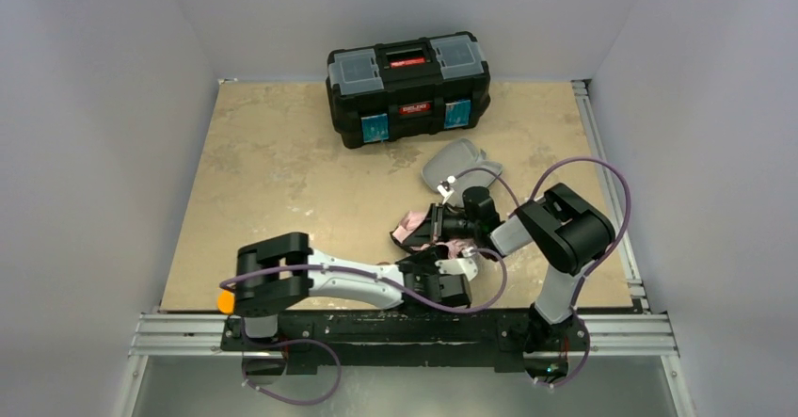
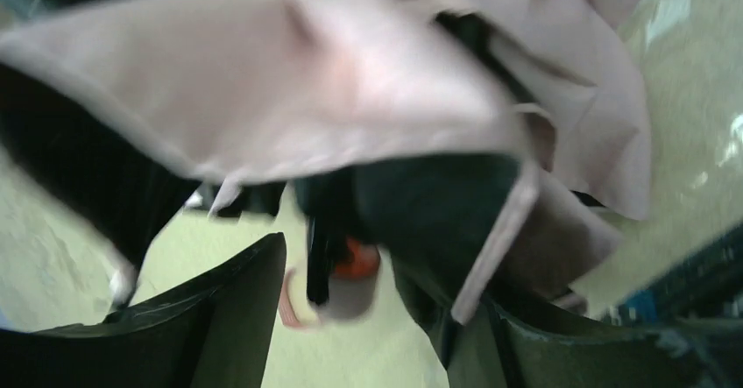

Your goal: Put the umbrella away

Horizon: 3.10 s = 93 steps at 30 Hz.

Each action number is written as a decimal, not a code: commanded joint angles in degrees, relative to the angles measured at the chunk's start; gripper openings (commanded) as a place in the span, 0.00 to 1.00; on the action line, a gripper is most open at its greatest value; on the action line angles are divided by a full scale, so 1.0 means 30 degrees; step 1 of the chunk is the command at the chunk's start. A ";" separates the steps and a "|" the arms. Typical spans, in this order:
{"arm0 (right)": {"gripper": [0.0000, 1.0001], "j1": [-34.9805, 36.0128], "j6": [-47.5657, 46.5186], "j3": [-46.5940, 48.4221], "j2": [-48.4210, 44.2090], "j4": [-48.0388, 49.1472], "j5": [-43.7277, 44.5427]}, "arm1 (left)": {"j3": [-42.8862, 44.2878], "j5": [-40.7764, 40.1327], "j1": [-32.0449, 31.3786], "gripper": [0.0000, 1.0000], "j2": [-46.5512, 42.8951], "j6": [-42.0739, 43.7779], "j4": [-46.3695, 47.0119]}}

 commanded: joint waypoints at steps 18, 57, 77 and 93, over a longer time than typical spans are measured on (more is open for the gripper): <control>0.00 -0.0287 -0.2308 -0.0443 -0.0402 -0.1617 0.1239 | -0.3472 1.2046 0.6241 0.93 -1.0335 -0.2670 0.0483; 0.00 -0.1073 -0.3334 0.6663 -0.4961 -0.9814 0.1456 | -0.2482 0.3040 0.1942 0.00 -0.0986 -0.1687 0.3409; 0.00 -0.1376 -0.2771 0.7788 -0.4708 -1.0011 0.1165 | -0.2686 0.2446 0.0963 0.00 -0.1915 -0.1212 0.4524; 0.00 -0.0931 -0.1110 0.3531 0.1551 -0.3832 0.0997 | 0.2473 -0.3511 -0.1621 0.00 0.4843 -0.0137 -0.1816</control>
